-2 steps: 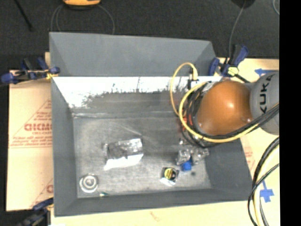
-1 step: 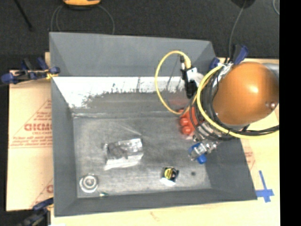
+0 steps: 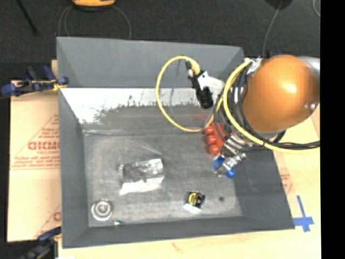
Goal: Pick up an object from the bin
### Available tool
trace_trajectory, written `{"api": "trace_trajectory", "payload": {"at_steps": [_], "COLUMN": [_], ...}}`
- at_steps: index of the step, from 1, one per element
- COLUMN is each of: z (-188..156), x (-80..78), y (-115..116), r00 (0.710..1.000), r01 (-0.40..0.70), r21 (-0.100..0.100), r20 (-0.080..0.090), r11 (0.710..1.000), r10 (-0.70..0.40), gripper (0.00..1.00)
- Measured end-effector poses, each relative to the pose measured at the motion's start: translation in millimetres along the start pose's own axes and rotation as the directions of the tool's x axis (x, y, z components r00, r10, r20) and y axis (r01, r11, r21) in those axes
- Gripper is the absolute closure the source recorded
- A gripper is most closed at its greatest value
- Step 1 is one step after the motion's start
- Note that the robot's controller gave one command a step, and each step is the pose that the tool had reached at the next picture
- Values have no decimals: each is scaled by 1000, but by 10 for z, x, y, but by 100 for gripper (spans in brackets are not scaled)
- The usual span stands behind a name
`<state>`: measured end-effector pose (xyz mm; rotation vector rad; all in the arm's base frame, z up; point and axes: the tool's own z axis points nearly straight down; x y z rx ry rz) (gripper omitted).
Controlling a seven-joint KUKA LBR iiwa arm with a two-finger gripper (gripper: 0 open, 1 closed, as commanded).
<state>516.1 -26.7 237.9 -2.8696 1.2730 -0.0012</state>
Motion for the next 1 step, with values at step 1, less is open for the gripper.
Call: {"api": "trace_trajectory", "payload": {"at_steps": [1], "z": [-883], "x": [655], "y": [153], "r00": [998], "r01": [56], "r21": [3], "r20": [-8], "r11": [998], "r10": [-56], "gripper": [100]}}
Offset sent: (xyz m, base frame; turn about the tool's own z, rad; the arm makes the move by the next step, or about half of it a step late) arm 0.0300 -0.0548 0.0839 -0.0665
